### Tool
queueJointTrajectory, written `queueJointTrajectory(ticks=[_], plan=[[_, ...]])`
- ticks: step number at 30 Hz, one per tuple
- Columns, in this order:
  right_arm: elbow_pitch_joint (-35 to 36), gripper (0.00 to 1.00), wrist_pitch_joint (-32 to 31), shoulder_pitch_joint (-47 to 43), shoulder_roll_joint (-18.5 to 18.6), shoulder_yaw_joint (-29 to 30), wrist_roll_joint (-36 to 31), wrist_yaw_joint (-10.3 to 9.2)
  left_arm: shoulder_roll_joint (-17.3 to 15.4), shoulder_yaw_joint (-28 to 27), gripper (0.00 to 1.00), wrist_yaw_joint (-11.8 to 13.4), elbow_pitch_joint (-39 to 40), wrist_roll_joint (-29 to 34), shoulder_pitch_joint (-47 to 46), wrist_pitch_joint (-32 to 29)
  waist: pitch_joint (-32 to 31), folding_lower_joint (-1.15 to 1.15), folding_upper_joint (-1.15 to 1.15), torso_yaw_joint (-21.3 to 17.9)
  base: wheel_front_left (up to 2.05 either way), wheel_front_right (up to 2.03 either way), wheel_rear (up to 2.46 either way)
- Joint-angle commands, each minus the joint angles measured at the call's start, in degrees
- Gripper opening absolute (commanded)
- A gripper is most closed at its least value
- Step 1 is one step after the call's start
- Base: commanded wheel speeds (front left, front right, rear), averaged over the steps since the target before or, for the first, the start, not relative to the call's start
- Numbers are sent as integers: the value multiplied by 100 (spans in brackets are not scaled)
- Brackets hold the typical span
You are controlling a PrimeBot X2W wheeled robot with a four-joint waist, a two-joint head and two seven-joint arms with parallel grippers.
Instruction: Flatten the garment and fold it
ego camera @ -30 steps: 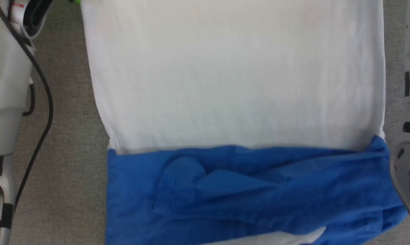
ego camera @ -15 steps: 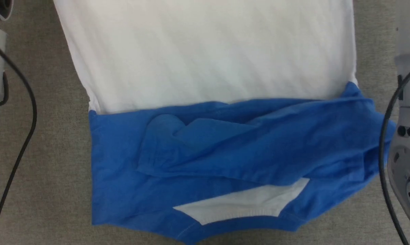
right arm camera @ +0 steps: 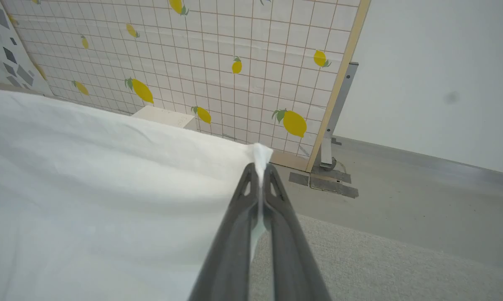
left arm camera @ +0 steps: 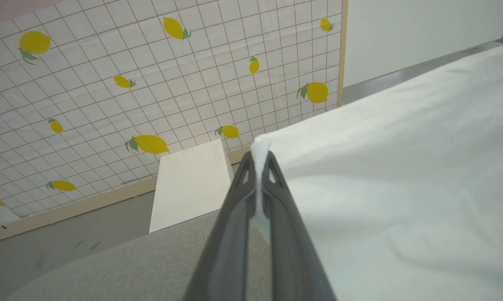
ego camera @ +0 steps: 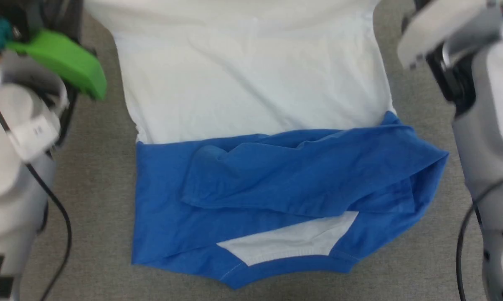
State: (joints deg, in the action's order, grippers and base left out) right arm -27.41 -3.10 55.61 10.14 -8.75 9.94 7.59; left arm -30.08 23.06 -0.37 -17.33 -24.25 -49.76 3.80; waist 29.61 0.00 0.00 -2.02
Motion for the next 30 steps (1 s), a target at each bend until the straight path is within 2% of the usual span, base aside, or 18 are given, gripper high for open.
queueJointTrajectory(ticks=[1, 6, 15, 20, 24, 30], plan=[[208, 0, 22, -340, 99, -31, 105, -10, -74, 4, 0, 80, 174, -65, 326, 13, -657, 0, 0, 146, 0, 0, 0], [1191, 0, -89, -1628, 378, 28, 361, -10, -202, 58, 0, 226, 962, -308, 1527, -84, -1157, 0, 0, 231, 0, 0, 0], [2719, 0, -867, -3720, 551, 536, 416, -10, -191, 251, 0, 438, 1957, -775, 3438, -39, -1625, 0, 0, 312, 0, 0, 0], [3345, 0, -1293, -4601, 565, 837, 284, -10, -133, 408, 0, 513, 2061, -884, 4073, 26, -1744, 0, 0, 325, 0, 0, 0], [3614, 0, -1530, -5170, 501, 1061, 132, -10, -120, 510, 0, 406, 1945, -1040, 4423, 89, -1775, 0, 0, 352, 0, 0, 0], [3648, 0, -1750, -5827, 175, 1331, 12, -10, -69, 781, 0, 235, 1673, -1042, 4657, 119, -1851, 0, 0, 419, 0, 0, 0]])
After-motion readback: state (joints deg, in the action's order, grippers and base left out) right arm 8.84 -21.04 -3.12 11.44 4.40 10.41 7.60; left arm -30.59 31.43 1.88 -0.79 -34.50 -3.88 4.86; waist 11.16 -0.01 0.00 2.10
